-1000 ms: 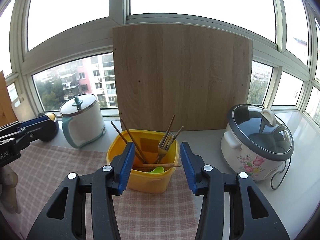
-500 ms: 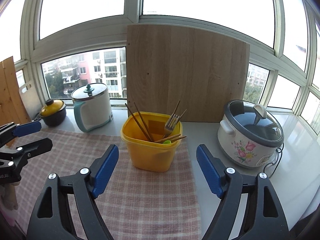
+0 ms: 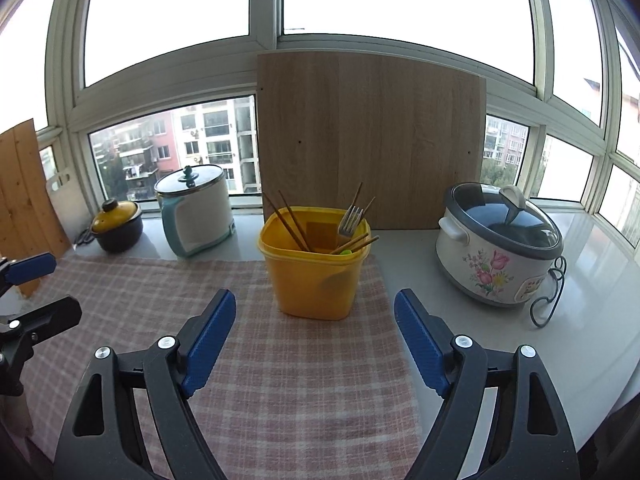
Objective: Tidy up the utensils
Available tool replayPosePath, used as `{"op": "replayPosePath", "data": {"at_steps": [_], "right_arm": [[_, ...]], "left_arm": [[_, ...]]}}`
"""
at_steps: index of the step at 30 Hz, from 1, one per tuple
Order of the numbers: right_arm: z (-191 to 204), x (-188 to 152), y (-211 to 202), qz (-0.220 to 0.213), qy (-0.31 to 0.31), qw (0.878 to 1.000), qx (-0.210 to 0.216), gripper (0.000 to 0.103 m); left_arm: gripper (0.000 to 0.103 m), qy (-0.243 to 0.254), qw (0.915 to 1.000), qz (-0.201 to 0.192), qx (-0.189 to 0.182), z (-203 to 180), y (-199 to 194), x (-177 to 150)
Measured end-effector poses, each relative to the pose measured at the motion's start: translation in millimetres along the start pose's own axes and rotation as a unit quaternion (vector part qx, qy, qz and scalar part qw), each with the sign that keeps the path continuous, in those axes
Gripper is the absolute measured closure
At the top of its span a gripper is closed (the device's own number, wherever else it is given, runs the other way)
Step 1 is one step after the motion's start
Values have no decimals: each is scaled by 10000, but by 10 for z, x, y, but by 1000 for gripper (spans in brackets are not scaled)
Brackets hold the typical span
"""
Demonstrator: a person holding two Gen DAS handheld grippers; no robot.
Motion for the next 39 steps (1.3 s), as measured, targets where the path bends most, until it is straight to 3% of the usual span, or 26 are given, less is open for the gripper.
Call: {"op": "replayPosePath", "data": {"at_steps": [11,39], "right_arm": [[29,-172,-40,139,265,9995,34,19],[19,-243,-30,285,418,9987,6,19]], "left_arm": [[2,-181,9994,245,174,64,-26,-227],[0,-197,9991,209,327,64,-62,-204]]}}
Point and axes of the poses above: each gripper's, at about its wrist camera, not at the fingertips, and y roughly the way its jaws point, z to its left, x to its top, the point moved 5 cm from there along y, roughly the way its jaws point, and after that the axes turned 4 degrees about -y, right-handed, at the moved point
